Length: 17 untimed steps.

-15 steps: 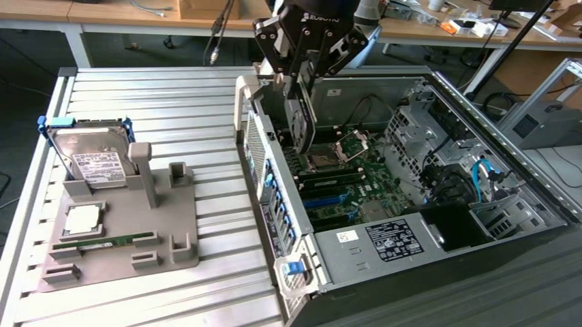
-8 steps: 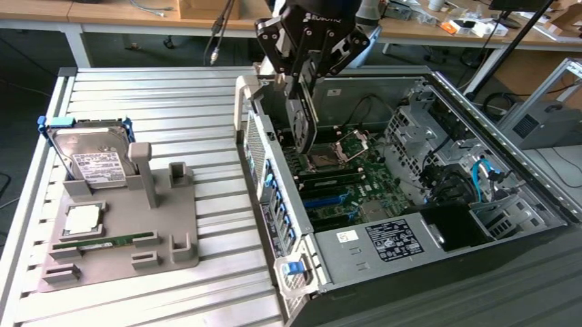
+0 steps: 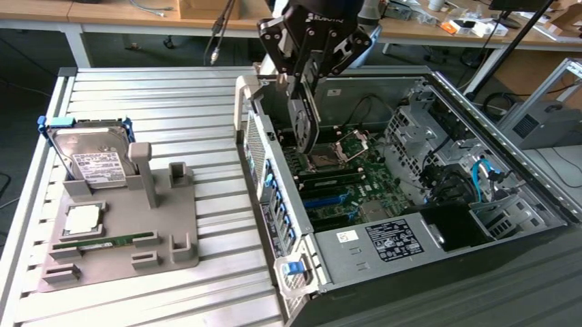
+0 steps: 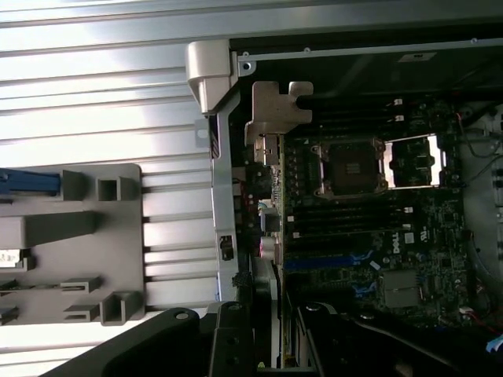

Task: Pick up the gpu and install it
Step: 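Pick up the gpu and move the gpu toward the slot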

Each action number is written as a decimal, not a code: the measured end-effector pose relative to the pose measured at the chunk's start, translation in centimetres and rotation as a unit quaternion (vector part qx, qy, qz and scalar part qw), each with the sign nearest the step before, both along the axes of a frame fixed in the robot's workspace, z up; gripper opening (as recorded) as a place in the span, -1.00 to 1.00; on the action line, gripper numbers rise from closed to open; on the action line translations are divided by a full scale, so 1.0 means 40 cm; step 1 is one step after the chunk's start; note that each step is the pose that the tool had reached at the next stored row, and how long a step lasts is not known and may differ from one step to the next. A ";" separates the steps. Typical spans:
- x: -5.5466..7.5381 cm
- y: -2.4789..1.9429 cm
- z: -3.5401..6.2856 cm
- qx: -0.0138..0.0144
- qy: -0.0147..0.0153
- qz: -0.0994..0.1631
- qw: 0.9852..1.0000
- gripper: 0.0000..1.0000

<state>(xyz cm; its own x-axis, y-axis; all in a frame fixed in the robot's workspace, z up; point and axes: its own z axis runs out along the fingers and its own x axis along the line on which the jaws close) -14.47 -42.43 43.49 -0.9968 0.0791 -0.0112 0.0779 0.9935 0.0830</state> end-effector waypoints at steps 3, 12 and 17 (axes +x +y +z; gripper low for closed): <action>0.003 0.000 0.000 0.000 0.000 0.000 1.000 -0.47; 0.010 0.000 0.000 0.000 0.000 0.000 1.000 -0.47; 0.013 0.000 -0.001 0.000 0.000 0.000 1.000 -0.47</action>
<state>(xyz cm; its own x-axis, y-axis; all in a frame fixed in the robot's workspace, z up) -13.93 -42.43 43.47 -0.9968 0.0791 -0.0112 0.0779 0.9935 0.0830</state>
